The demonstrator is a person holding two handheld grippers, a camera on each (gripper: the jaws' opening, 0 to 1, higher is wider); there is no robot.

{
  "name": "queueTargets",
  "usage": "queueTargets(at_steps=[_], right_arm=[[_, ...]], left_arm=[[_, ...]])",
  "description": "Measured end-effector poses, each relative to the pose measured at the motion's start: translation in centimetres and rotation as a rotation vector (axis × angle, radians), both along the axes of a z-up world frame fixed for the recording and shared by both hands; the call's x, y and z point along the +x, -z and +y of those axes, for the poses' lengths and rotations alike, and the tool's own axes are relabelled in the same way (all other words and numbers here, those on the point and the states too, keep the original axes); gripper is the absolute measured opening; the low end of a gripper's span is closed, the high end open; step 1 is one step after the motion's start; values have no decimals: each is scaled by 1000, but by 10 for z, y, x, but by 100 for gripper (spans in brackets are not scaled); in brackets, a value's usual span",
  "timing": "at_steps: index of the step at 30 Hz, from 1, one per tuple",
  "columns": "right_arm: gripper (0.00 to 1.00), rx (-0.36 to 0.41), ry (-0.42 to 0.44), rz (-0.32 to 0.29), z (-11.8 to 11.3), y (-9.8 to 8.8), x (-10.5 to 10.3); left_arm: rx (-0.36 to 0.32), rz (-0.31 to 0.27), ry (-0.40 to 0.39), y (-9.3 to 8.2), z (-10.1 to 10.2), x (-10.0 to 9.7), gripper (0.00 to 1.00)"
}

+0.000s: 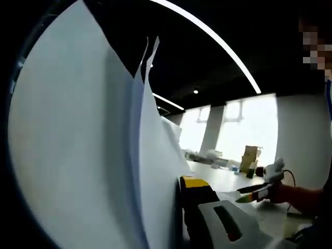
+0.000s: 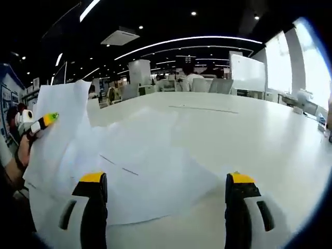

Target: Organize the stack of printing papers by aligning and flattening the scattered papers on the table

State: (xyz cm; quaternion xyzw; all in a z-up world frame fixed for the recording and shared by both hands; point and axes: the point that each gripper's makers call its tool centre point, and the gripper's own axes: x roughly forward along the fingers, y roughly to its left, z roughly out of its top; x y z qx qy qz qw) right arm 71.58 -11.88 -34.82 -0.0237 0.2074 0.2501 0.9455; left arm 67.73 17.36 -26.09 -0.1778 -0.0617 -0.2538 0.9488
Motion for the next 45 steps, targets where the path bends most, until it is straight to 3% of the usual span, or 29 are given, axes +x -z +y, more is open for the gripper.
queueTargets(at_steps=[5, 24, 29, 33, 40, 45], right_arm=[[89, -32, -20, 7, 3, 4, -1], [88, -17, -21, -7, 7, 2, 1], [88, -69, -30, 7, 5, 10, 0], [87, -66, -28, 7, 3, 10, 1], [83, -62, -43, -3, 6, 9, -1], [74, -58, -75, -7, 13, 8, -4]], left_arm=[[4, 3, -2, 1, 0, 0, 8], [6, 1, 2, 0, 0, -1, 8], [5, 1, 2, 1, 0, -1, 8], [4, 1, 2, 0, 0, -1, 8], [6, 2, 0, 1, 0, -1, 8], [7, 2, 1, 1, 0, -1, 8]])
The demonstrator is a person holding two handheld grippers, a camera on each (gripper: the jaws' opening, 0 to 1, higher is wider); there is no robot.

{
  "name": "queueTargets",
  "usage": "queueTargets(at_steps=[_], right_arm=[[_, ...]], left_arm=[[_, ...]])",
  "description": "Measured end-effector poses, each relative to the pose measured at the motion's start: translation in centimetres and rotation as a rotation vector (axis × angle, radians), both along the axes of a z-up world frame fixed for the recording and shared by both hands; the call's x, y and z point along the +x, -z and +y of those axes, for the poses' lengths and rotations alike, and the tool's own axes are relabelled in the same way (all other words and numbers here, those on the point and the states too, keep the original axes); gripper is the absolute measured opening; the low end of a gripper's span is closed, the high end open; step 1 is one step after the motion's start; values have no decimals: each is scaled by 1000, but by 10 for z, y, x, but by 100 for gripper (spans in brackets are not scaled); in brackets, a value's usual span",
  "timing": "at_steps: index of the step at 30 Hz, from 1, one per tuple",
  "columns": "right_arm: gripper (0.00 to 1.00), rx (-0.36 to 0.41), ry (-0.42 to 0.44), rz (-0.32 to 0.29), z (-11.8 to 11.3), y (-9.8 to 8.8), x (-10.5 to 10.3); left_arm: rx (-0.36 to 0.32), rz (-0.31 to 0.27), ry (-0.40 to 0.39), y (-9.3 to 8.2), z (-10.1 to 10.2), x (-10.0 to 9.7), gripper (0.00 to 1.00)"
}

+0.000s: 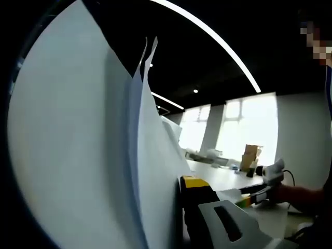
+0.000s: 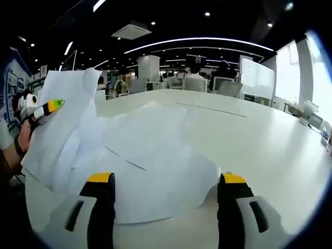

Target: Organize the stack of printing papers by aligning and flattening the scattered papers on the table

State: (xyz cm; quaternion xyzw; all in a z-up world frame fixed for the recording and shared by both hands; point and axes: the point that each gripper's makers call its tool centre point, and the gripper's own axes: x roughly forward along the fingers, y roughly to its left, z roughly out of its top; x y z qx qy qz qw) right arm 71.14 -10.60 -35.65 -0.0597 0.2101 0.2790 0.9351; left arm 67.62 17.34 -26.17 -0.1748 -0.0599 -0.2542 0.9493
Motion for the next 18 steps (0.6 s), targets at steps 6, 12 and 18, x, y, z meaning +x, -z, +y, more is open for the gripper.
queueTargets(at_steps=[6, 12, 18], right_arm=[[68, 3, -19, -8, 4, 1, -5], [61, 8, -50, -11, 14, -3, -14], [60, 11, -48, -17, 18, -7, -20]], left_arm=[[-2, -3, -1, -1, 1, -1, 8], [-5, -5, 1, -1, 2, -1, 8], [-4, -3, 1, -1, 2, 0, 8]])
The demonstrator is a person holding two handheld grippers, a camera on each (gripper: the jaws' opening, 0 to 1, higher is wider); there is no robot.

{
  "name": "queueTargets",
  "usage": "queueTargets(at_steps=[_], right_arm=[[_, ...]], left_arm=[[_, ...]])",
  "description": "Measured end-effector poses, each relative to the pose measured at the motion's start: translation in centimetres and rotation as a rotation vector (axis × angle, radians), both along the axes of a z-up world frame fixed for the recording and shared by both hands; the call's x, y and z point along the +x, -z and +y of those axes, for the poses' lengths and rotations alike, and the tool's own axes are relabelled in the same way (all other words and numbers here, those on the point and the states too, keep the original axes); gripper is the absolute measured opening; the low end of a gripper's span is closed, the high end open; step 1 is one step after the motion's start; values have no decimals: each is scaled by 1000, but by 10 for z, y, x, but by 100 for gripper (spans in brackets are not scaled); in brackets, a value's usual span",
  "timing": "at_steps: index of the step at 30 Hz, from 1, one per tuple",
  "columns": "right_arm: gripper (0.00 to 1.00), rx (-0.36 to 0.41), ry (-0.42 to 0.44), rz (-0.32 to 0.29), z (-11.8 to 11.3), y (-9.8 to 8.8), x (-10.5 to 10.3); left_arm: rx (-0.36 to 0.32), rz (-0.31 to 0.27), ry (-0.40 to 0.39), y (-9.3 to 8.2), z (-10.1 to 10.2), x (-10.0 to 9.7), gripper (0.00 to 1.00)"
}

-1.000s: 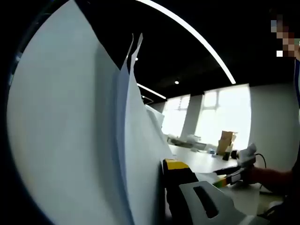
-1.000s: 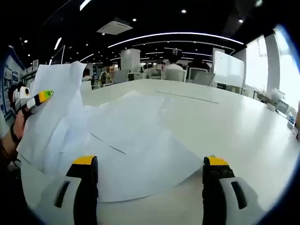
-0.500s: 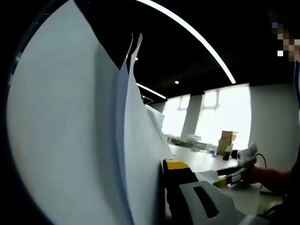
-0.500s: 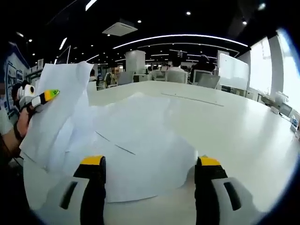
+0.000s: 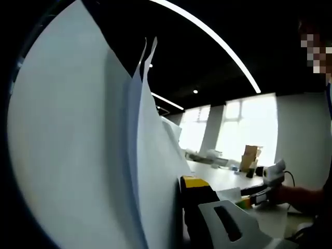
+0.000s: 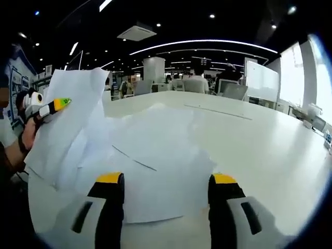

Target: Organize the stack of printing papers by aligning and flattening the scattered papers on the table

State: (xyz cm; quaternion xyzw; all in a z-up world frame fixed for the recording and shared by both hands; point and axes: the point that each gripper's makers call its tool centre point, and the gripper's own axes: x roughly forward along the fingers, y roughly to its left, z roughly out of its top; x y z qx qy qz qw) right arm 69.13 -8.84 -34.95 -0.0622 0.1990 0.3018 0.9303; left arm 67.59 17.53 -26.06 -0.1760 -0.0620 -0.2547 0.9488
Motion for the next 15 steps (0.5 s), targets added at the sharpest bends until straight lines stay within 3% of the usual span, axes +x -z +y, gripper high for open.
queueTargets(at_steps=[8, 15], right_arm=[[34, 8, 56, 4, -22, -3, 12], [25, 6, 66, -1, -28, -1, 18]], left_arm=[[-3, 0, -1, 0, 0, 0, 8], [-3, 0, -1, 0, 0, 0, 9]])
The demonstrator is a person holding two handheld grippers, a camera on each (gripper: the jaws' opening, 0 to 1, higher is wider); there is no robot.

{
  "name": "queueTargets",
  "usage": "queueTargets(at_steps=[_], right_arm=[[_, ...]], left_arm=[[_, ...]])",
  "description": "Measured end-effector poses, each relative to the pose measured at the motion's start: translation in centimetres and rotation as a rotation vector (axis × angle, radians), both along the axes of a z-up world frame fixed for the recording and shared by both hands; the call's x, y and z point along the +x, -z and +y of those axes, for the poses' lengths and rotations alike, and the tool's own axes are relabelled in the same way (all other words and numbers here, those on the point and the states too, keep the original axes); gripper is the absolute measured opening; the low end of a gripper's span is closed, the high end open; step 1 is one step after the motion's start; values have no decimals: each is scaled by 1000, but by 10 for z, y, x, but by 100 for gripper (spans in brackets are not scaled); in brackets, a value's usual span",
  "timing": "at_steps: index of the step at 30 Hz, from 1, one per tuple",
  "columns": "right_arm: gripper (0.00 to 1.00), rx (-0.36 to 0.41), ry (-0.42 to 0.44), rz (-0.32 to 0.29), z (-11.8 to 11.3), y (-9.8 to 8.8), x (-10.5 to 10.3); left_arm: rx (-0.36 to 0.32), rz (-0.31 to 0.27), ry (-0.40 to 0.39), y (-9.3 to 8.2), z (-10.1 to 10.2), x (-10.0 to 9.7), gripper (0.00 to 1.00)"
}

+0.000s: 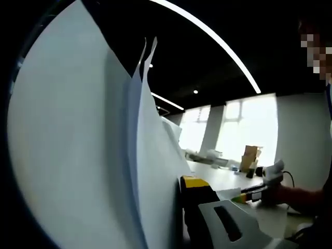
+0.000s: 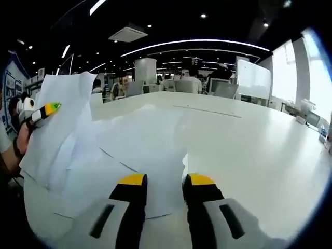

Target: Organize the stack of printing papers by aligning and flattening the scattered papers on the table

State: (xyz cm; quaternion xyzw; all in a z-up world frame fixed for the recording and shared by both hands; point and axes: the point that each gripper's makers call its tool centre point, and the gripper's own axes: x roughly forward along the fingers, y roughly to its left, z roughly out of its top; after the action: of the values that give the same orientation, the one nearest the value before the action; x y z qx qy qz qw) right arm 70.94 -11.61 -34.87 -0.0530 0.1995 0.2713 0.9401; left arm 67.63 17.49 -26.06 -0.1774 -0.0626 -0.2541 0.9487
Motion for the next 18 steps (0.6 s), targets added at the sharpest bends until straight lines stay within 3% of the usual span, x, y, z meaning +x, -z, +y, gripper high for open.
queueTargets(at_steps=[18], right_arm=[[4, -73, 39, -47, -10, 2, 12]], left_arm=[[-2, -1, 1, 0, -1, -1, 9]])
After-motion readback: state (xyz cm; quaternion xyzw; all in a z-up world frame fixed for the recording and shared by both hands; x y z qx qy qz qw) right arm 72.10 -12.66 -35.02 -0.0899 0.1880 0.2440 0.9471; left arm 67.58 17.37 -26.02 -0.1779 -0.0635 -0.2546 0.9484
